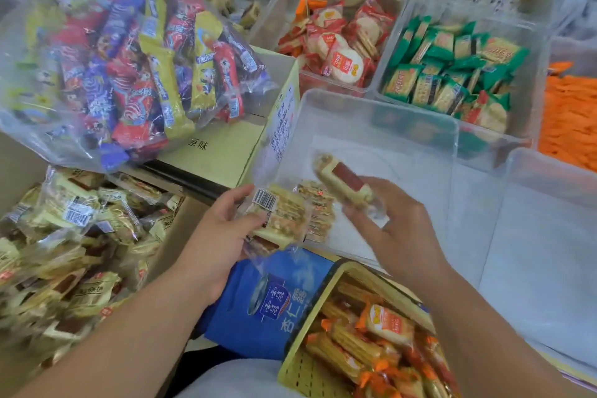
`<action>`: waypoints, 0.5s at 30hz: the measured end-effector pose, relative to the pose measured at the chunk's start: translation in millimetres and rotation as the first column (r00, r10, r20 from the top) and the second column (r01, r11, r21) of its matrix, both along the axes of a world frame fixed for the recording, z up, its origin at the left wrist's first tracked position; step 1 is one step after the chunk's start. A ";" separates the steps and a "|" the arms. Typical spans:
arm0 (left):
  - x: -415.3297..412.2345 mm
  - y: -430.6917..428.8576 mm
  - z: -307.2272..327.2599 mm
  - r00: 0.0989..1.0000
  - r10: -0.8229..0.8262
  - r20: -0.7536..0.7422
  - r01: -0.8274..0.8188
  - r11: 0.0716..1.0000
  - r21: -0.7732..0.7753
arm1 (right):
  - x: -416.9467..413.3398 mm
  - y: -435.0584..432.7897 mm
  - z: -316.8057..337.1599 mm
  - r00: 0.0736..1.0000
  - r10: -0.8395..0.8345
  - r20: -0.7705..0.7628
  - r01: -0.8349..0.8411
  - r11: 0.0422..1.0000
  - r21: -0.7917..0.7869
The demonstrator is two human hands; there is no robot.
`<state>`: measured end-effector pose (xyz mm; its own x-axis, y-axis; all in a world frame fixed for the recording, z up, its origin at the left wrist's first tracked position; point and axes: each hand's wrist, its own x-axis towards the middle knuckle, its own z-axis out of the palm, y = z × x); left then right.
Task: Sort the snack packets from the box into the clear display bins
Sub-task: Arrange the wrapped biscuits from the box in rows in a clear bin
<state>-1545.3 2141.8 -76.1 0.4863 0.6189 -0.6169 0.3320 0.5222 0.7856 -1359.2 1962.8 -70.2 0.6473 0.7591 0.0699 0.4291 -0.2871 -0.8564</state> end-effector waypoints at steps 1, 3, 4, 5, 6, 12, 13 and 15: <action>-2.3 1.4 -4.0 1.000 0.008 -0.005 -0.008 1.000 -0.009 | 10.5 4.9 -2.7 0.999 -0.043 0.017 0.043 0.999 -0.007; -7.4 1.9 -11.1 1.000 0.020 -0.008 -0.020 0.999 -0.047 | 31.2 16.5 -10.8 0.994 -0.079 0.080 0.084 0.994 -0.066; -9.8 1.2 -13.9 1.000 0.021 -0.004 -0.022 0.998 -0.066 | 40.3 23.0 -16.4 0.989 -0.080 0.127 0.094 0.990 -0.109; -12.3 0.2 -16.0 1.000 0.019 0.004 -0.019 0.997 -0.080 | 48.5 30.2 -23.7 0.982 -0.073 0.174 0.102 0.981 -0.165; -14.3 -0.7 -18.0 1.000 0.015 0.012 -0.014 0.996 -0.086 | 56.1 38.3 -32.2 0.974 -0.053 0.221 0.107 0.965 -0.238; -21.4 -3.7 -22.3 1.000 0.005 0.027 -0.003 0.998 -0.071 | 74.4 85.8 -84.3 0.958 0.186 0.220 -0.032 0.827 -0.562; -21.7 -4.1 -22.2 1.000 0.001 0.027 0.001 0.998 -0.066 | 74.4 90.7 -90.6 0.948 0.230 0.219 -0.061 0.808 -0.586; -21.9 -5.1 -22.5 0.999 0.001 0.036 0.002 0.998 -0.070 | 72.2 99.2 -99.3 0.941 0.284 0.183 -0.114 0.776 -0.620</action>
<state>-1567.2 2136.7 -98.6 0.5091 0.5744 -0.6410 0.3049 0.5761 0.7584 -1287.1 2062.0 -169.5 0.5007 0.8123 -0.2991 0.7087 -0.5831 -0.3972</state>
